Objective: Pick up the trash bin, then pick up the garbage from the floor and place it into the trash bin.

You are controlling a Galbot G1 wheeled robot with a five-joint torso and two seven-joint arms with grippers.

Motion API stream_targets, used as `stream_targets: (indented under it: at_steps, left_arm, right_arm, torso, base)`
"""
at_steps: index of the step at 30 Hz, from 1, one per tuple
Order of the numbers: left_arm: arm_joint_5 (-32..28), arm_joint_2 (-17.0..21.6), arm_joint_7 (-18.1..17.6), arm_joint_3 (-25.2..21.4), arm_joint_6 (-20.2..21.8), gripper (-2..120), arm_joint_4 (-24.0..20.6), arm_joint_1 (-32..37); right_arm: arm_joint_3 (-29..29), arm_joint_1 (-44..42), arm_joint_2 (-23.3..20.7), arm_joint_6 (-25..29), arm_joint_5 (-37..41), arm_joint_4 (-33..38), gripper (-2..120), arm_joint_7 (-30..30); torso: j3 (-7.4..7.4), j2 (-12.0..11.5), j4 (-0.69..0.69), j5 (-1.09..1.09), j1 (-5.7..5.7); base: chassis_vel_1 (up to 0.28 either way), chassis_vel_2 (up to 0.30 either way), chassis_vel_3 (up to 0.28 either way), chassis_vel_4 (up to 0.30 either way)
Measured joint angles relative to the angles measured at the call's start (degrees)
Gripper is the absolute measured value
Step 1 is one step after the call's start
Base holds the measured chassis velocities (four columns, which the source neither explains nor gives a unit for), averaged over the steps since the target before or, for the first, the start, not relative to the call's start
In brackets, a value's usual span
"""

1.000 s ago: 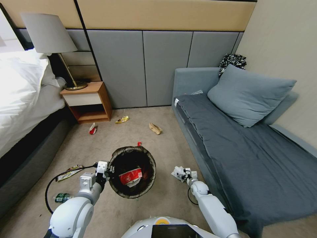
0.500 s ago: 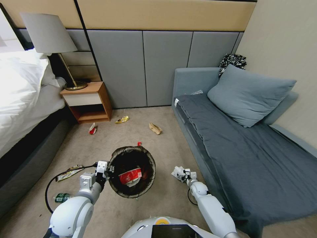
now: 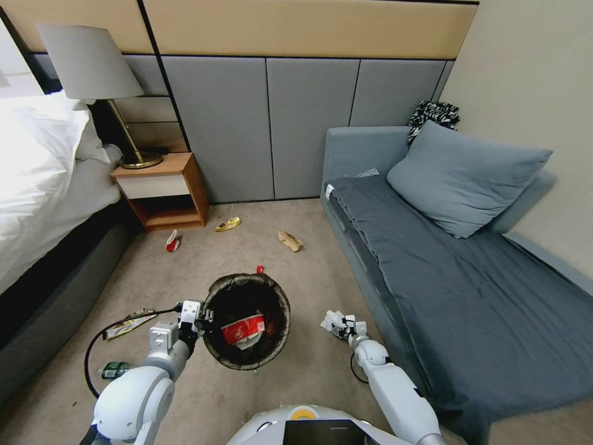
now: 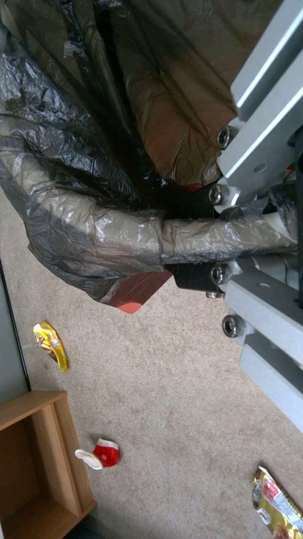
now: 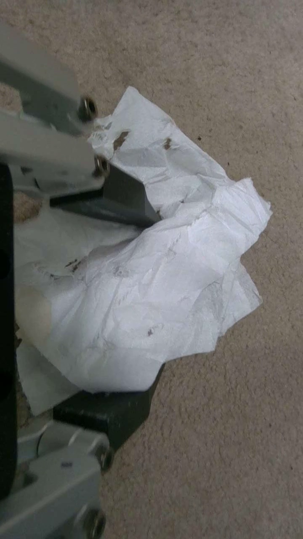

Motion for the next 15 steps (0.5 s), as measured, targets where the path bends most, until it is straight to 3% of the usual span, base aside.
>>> stream_targets:
  at_steps: [15]
  left_arm:
    - [-0.2, 0.2, 0.1, -0.1, -0.1, 1, 0.6, -0.6]
  right_arm:
    - [0.1, 0.1, 0.3, 0.7, -0.6, -1.1, 14, 0.0]
  torso:
    - [0.0, 0.0, 0.01, 0.02, 0.0]
  base:
    - [0.0, 0.0, 0.0, 0.0]
